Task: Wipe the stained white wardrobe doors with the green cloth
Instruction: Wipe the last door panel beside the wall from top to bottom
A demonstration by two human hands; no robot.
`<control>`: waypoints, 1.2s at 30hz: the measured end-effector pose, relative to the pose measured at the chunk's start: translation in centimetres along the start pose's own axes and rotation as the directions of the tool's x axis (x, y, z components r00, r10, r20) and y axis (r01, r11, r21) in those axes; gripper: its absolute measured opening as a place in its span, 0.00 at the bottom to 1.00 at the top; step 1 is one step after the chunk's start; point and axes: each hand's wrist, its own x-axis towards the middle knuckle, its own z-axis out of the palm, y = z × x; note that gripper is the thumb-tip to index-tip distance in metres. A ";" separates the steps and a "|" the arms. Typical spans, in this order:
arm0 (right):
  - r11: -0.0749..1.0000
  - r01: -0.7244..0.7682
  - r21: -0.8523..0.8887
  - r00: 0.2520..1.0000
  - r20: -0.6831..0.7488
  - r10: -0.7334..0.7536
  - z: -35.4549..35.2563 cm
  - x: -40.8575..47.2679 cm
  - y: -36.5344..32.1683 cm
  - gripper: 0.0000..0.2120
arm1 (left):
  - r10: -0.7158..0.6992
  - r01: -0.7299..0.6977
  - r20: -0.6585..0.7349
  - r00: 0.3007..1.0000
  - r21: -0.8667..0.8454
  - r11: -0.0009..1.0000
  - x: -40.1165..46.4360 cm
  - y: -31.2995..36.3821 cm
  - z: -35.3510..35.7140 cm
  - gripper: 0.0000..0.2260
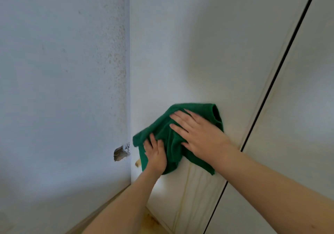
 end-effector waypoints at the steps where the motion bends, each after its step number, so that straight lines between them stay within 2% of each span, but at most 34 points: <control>1: 1.000 0.004 0.010 1.000 0.004 -0.004 -0.1 -0.1 0.0 0.32 | 0.027 -0.027 -0.003 1.000 0.018 0.999 1.0 -0.1 -0.4 0.26; 2: 1.000 -0.002 0.018 1.000 -0.011 0.002 -0.1 -0.2 0.1 0.32 | 0.045 -0.045 -0.019 0.999 0.012 0.999 2.1 0.7 -1.5 0.26; 4: 0.999 -0.034 -0.004 0.998 -0.049 0.034 0.0 0.0 0.1 0.34 | 0.179 -0.175 -0.095 0.979 0.052 0.983 6.1 3.1 -4.8 0.27; 7: 0.994 -0.098 -0.053 0.993 -0.065 0.095 0.3 0.7 -0.3 0.36 | 0.397 -0.377 -0.168 0.902 0.139 0.916 10.6 5.7 -7.4 0.27; 9: 0.990 -0.123 -0.066 0.991 -0.063 0.119 0.4 0.6 -0.6 0.37 | 0.382 -0.366 -0.188 0.905 0.113 0.924 9.7 5.0 -6.1 0.28; 10: 0.988 -0.130 -0.079 0.990 -0.066 0.125 0.7 0.8 -0.6 0.36 | 0.325 -0.315 -0.176 0.929 0.080 0.946 8.2 3.9 -5.0 0.28; 12: 0.996 -0.067 -0.062 0.997 -0.043 0.065 0.7 0.9 -0.7 0.34 | 0.196 -0.193 -0.073 0.978 0.056 0.980 4.1 0.7 -2.4 0.30; 14: 0.999 0.006 -0.036 1.000 0.006 -0.006 0.9 0.7 -0.9 0.33 | 0.121 -0.125 0.037 0.992 0.137 0.983 1.6 -1.4 -1.4 0.27; 15: 0.999 0.018 -0.038 1.000 0.013 -0.018 0.9 0.8 -0.9 0.32 | 0.127 -0.134 0.054 0.990 0.181 0.974 1.8 -1.4 -1.8 0.27; 17: 0.998 0.029 -0.055 0.999 0.013 -0.029 0.8 0.7 -1.0 0.33 | 0.182 -0.176 -0.048 0.982 0.118 0.977 4.4 -0.2 -3.6 0.31; 18: 0.998 0.028 -0.062 1.000 0.004 -0.028 0.7 0.8 -0.9 0.34 | 0.239 -0.229 -0.046 0.970 0.152 0.961 6.4 0.9 -4.6 0.33; 19: 0.997 0.017 -0.077 1.000 -0.011 -0.018 0.6 0.7 -0.8 0.35 | 0.324 -0.305 -0.050 0.945 0.227 0.925 9.1 1.3 -5.3 0.32; 20: 0.996 -0.006 -0.093 1.000 -0.029 0.004 0.4 0.8 -0.7 0.36 | 0.343 -0.324 -0.056 0.938 0.214 0.921 10.8 2.4 -6.3 0.30; 22: 0.991 -0.063 -0.119 0.997 -0.050 0.057 -0.1 0.9 0.4 0.37 | 0.314 -0.272 -0.115 0.942 0.281 0.920 11.5 4.5 -7.0 0.28; 24: 0.985 -0.126 -0.117 0.989 -0.094 0.115 -0.3 0.0 1.3 0.37 | 0.317 -0.276 -0.169 0.933 0.227 0.934 8.9 5.3 -5.5 0.30; 26: 0.972 -0.209 -0.108 0.969 -0.155 0.191 0.2 -1.8 0.9 0.37 | 0.257 -0.239 -0.134 0.957 0.137 0.961 4.8 4.9 -3.0 0.34; 28: 0.965 -0.252 -0.072 0.965 -0.094 0.245 1.3 -4.4 -2.0 0.37 | 0.241 -0.237 -0.041 0.970 0.077 0.968 2.1 3.6 -1.1 0.37; 31: 0.978 -0.195 -0.071 0.978 0.064 0.200 3.5 -7.5 -7.0 0.39 | 0.278 -0.278 0.027 0.960 0.198 0.940 2.1 1.6 -1.0 0.38; 33: 0.984 -0.147 -0.101 0.985 0.077 0.155 4.3 -7.8 -7.5 0.40 | 0.251 -0.262 0.076 0.965 0.237 0.936 2.4 2.3 -2.6 0.42; 36: 0.986 -0.120 -0.113 0.993 -0.007 0.120 2.8 -5.3 -4.0 0.39 | 0.321 -0.330 0.076 0.944 0.199 0.923 3.4 3.9 -4.9 0.35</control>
